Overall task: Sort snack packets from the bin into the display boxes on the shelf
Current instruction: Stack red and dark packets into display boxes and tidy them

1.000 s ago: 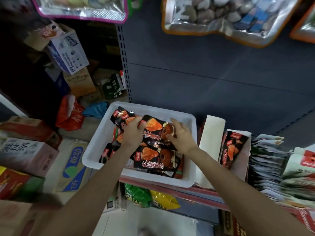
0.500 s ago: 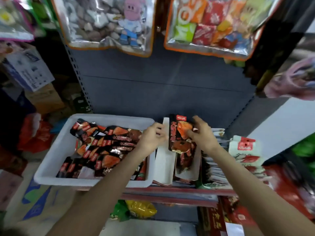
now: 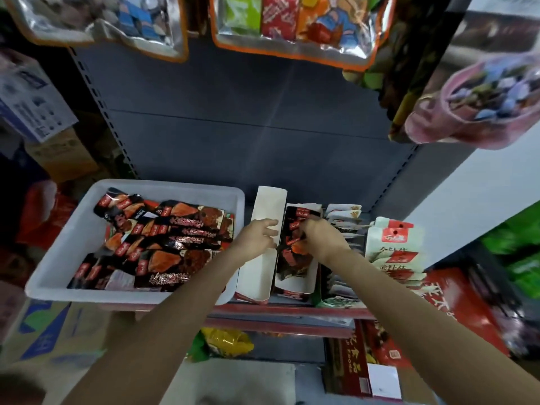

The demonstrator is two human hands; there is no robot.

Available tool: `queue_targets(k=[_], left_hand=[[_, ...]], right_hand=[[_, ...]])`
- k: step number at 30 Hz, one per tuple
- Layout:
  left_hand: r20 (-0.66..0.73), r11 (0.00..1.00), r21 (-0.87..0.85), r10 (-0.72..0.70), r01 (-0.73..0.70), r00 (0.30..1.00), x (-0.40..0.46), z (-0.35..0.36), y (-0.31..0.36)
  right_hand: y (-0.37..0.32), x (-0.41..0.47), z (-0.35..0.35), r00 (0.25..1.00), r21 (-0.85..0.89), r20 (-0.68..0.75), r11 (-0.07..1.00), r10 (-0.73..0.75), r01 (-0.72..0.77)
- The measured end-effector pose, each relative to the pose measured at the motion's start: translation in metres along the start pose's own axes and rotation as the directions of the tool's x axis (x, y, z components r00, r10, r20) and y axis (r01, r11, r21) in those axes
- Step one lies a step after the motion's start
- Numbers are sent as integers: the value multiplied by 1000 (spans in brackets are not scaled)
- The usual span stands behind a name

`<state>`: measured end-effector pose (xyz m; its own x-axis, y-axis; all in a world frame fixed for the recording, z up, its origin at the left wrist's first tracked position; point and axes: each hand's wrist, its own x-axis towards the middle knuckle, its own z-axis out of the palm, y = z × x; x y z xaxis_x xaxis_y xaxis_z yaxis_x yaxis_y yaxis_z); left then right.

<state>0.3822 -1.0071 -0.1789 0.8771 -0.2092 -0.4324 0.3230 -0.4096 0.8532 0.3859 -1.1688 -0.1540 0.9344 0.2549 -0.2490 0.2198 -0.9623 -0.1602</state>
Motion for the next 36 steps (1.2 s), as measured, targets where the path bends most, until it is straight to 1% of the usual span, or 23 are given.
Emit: queue_targets(k=[2, 7, 11, 14, 19, 22, 24, 27, 32, 36], left_hand=[[-10, 1000, -3, -12, 12, 1000, 0, 1, 0], [-26, 1000, -2, -11, 11, 1000, -4, 0, -1], [-23, 1000, 11, -11, 12, 1000, -5, -3, -2], [-10, 1000, 11, -15, 15, 1000, -5, -2, -1], [22, 999, 16, -46, 46, 999, -1, 0, 1], [40, 997, 39, -62, 60, 997, 1, 5, 1], [40, 997, 49, -65, 63, 997, 2, 8, 0], [30, 997, 55, -53, 52, 998, 3, 10, -2], [29, 997, 74, -29, 27, 999, 1, 9, -5], [31, 997, 69, -31, 28, 999, -3, 9, -6]], right_hand=[[1, 2, 8, 999, -82, -15, 996, -37, 36], [3, 6, 8, 991, -171, -62, 979, -121, 109], [-1, 3, 1, 983, -298, -112, 949, -143, 104], [-3, 1, -1, 982, -355, -147, 933, -120, 61], [-9, 10, 1, 990, -329, -141, 943, -9, -38], [-13, 13, 6, 989, -276, -130, 956, 67, -101], [-15, 12, 9, 985, -258, -146, 957, 93, -129], [-15, 14, 11, 984, -258, -149, 957, 93, -129], [-13, 16, 14, 985, -304, -163, 947, 52, -100], [-12, 15, 8, 984, -291, -171, 952, 50, -99]])
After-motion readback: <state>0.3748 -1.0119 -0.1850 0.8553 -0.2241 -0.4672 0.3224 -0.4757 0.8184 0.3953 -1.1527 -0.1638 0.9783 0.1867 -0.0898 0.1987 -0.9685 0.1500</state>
